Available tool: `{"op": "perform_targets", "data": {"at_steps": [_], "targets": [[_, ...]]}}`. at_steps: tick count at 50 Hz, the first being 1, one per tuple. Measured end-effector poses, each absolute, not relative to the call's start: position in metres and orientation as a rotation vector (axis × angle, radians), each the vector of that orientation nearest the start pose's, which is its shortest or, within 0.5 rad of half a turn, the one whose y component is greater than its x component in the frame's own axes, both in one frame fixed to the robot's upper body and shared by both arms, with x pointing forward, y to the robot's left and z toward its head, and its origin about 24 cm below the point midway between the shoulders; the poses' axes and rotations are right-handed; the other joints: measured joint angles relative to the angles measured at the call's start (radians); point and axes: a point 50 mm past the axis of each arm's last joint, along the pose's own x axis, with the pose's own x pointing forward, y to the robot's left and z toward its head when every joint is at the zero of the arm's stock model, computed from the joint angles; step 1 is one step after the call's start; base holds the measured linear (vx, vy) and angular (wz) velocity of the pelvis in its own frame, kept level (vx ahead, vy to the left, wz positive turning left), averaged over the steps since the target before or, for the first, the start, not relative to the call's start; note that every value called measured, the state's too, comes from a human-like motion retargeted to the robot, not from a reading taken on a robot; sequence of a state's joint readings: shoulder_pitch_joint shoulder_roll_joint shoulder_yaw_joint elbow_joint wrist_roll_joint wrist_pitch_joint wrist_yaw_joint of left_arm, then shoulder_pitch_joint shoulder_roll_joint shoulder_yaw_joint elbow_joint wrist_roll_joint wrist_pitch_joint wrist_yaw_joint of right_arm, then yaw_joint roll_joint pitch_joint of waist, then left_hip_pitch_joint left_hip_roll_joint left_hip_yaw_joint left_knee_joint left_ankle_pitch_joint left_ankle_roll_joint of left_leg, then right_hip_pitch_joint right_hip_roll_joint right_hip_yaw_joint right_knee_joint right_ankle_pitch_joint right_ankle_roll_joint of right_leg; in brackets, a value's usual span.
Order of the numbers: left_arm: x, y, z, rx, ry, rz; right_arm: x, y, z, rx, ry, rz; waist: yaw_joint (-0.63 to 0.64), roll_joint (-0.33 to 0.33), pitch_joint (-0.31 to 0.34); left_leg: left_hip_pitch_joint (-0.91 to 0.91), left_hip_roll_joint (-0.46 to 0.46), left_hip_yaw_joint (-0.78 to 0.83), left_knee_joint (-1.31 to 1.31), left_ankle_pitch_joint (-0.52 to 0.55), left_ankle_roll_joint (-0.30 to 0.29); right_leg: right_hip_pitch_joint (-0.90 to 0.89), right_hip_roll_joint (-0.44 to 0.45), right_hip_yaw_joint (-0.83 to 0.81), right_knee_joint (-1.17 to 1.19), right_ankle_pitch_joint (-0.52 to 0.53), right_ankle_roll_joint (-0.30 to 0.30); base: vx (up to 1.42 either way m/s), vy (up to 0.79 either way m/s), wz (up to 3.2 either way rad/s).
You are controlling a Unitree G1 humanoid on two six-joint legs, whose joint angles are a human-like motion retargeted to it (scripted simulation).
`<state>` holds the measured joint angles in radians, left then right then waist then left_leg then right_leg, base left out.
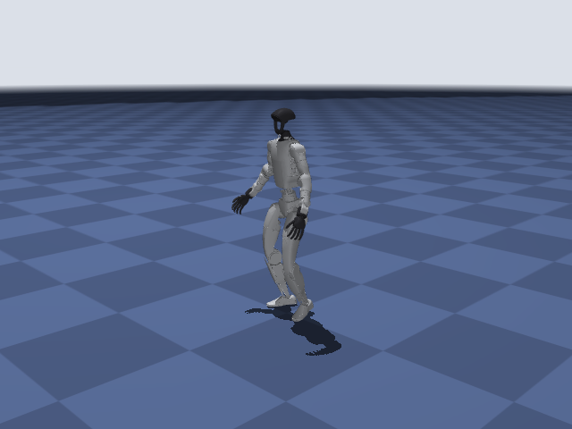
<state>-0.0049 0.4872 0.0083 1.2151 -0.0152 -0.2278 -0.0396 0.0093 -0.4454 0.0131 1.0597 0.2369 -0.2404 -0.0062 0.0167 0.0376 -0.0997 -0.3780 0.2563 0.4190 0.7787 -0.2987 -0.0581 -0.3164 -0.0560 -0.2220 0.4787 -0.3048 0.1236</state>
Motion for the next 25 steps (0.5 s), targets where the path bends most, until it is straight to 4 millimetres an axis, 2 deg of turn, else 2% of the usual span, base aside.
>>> {"op": "perform_targets", "data": {"at_steps": [6,9,16,19,25], "targets": [[0.11,0.334,-0.112,0.411,0.966,0.244,0.136,-0.317,-0.104,-0.242,0.785,-0.334,0.005,0.004,-0.005,-0.011,0.01,-0.009,0.037,-0.003,0.005,-0.026,-0.004,0.003,0.067,-0.021,0.001,0.0,0.0,0.0],[0.115,0.337,-0.109,0.413,0.955,0.259,0.139,-0.319,-0.103,-0.244,0.779,-0.342,0.001,-0.015,-0.006,0.014,-0.03,-0.001,-0.029,0.018,0.008,0.003,-0.02,0.002,0.003,-0.005,0.005,0.03,0.0,0.1],[0.109,0.342,-0.107,0.419,0.952,0.304,0.132,-0.321,-0.104,-0.256,0.79,-0.362,0.01,-0.004,0.0,-0.003,0.0,-0.013,0.038,-0.009,0.005,-0.018,-0.014,0.002,0.077,-0.053,0.0,0.0,0.0,0.0],[0.112,0.347,-0.104,0.43,0.938,0.327,0.136,-0.322,-0.103,-0.26,0.784,-0.372,0.011,-0.012,0.002,0.013,-0.017,-0.014,0.0,0.008,0.004,0.021,-0.01,-0.001,-0.002,-0.028,0.001,0.04,-0.01,0.03],[0.105,0.35,-0.103,0.457,0.947,0.342,0.13,-0.323,-0.104,-0.281,0.8,-0.38,0.022,0.008,0.011,-0.01,0.023,-0.034,0.088,-0.011,0.006,0.005,0.006,0.0,0.068,-0.073,-0.013,0.0,0.0,0.0]]}}
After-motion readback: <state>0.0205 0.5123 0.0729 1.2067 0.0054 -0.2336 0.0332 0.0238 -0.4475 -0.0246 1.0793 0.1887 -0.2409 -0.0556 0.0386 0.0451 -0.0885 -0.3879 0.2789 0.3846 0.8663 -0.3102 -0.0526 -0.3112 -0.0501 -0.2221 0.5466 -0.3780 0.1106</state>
